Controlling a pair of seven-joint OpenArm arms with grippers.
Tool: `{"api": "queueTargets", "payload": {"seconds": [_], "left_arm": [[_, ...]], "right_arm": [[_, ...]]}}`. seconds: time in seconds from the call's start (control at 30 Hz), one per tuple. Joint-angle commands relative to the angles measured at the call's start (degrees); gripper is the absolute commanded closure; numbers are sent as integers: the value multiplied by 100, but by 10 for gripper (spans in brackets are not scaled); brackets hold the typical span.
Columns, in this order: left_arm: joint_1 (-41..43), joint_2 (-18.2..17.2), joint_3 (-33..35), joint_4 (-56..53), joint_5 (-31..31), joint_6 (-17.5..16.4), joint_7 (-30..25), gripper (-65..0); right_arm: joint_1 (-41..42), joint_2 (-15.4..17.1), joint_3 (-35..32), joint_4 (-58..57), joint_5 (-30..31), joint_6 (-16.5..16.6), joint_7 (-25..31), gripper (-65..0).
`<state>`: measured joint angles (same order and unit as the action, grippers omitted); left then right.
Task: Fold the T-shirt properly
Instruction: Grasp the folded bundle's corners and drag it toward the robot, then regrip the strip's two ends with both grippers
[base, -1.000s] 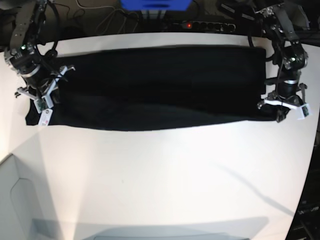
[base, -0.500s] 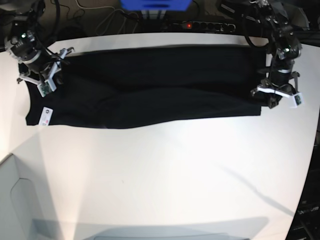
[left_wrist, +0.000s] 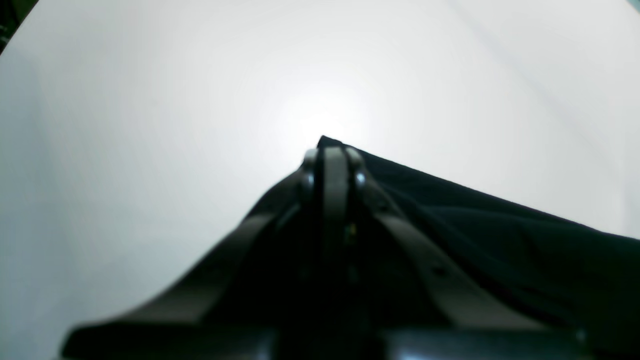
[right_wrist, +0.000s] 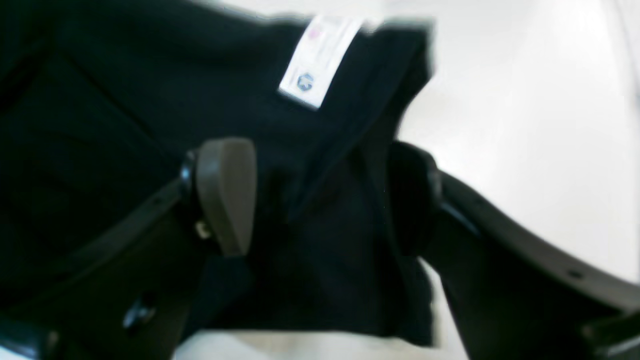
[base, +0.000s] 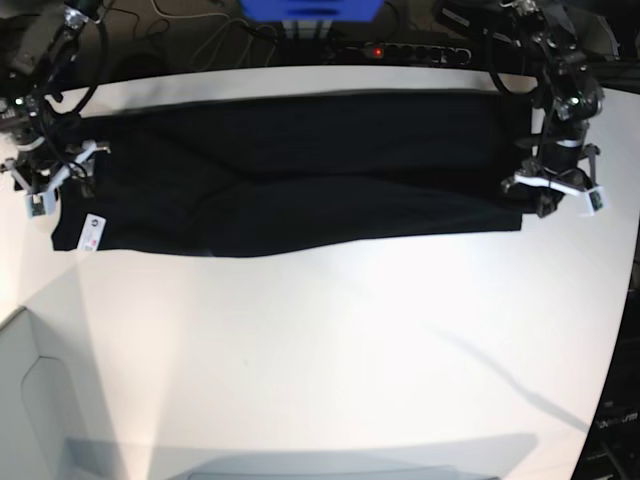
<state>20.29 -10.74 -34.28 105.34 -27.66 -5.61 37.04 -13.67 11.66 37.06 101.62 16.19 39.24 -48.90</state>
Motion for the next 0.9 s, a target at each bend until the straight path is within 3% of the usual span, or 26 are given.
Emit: {"api": "queueTargets", "payload": {"seconds": [0.0,0.4,0.5,0.7,0.87], "left_arm": [[32,-82,-31,99,-16,-6,-148,0],[32,-82,-40,90,-8,-6,-148,0],[58,-82,-49,90,-8,-6,-148,0],[129,-82,-57,99,-8,-6,-183,0],[261,-91,-66,310,-8,-6,-183,0]], "right_arm": [[123,148,35,-66,47,76,112,-418],[545,175,26,-1077,47,76,112,-394],[545,175,26,-1244,47,76,148,-298],[554,175,26,-1305,47,76,156,0],[528,315,79,-1024,47,76,112,0]]}}
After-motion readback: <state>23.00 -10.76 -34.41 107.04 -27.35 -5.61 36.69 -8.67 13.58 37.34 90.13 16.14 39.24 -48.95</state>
